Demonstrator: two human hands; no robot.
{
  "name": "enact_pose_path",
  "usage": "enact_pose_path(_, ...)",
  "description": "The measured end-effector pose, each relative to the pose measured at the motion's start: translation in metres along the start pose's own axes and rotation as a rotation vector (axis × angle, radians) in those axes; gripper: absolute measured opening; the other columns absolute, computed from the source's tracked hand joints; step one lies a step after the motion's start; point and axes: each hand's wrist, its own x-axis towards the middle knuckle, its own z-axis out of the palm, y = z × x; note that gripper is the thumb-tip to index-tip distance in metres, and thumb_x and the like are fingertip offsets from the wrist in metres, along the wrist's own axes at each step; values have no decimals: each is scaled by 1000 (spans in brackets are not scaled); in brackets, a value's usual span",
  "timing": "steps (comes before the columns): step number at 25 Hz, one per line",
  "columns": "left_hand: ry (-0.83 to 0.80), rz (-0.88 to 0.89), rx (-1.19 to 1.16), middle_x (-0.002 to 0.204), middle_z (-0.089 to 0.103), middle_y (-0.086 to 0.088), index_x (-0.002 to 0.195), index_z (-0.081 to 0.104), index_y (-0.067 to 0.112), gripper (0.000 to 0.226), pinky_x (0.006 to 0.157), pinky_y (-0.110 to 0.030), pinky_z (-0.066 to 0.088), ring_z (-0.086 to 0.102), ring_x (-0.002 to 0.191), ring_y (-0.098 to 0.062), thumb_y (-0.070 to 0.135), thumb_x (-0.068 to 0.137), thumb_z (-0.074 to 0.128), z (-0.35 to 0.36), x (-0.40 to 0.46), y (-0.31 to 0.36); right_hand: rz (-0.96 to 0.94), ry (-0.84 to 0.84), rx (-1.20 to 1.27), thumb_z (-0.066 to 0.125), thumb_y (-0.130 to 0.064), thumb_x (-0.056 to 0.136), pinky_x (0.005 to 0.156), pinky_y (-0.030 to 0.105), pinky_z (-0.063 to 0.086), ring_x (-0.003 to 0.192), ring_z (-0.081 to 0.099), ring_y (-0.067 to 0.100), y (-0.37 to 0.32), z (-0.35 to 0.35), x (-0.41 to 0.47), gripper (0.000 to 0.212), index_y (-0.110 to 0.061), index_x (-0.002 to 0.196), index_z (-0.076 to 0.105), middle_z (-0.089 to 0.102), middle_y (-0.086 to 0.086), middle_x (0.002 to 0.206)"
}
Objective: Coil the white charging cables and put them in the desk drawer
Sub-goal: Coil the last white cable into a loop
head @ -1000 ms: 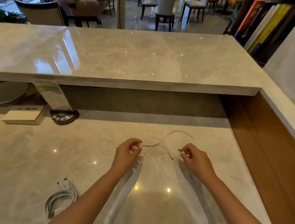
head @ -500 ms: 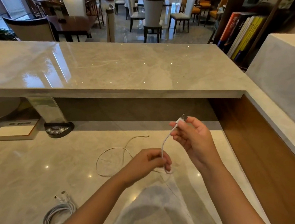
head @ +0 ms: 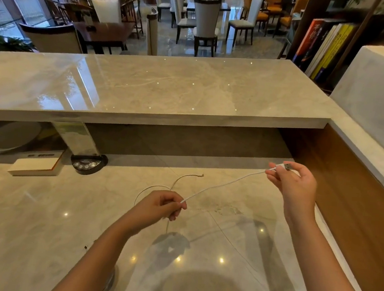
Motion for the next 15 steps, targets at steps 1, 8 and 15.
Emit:
enact_pose_path(1, 31, -10, -49, 66, 63, 3, 82, 70, 14, 27, 68, -24, 50, 58, 66, -12, 1, 91, 48, -4, 0, 3, -71, -14, -132, 62, -13, 87, 73, 28, 59, 81, 70, 18, 2, -1, -3, 15, -12, 101, 57, 69, 8, 93)
enact_pose_path(8, 381, 78, -406, 83, 74, 2, 91, 72, 20, 19, 68, -23, 54, 63, 68, -8, 10, 89, 55, 8, 20, 33, -423, -628, -1001, 59, -23, 88, 66, 23, 49, 70, 58, 10, 18, 16, -53, 8, -19, 95, 59, 61, -4, 79)
enact_pose_path(15, -3, 273, 254, 87, 69, 7, 100, 72, 19, 24, 70, -17, 44, 58, 78, 2, 15, 94, 49, 44, 22, 20, 104, -773, -398, 48, -5, 88, 41, 20, 42, 40, 52, 14, -7, 35, -66, 22, 3, 83, 68, 62, 8, 55)
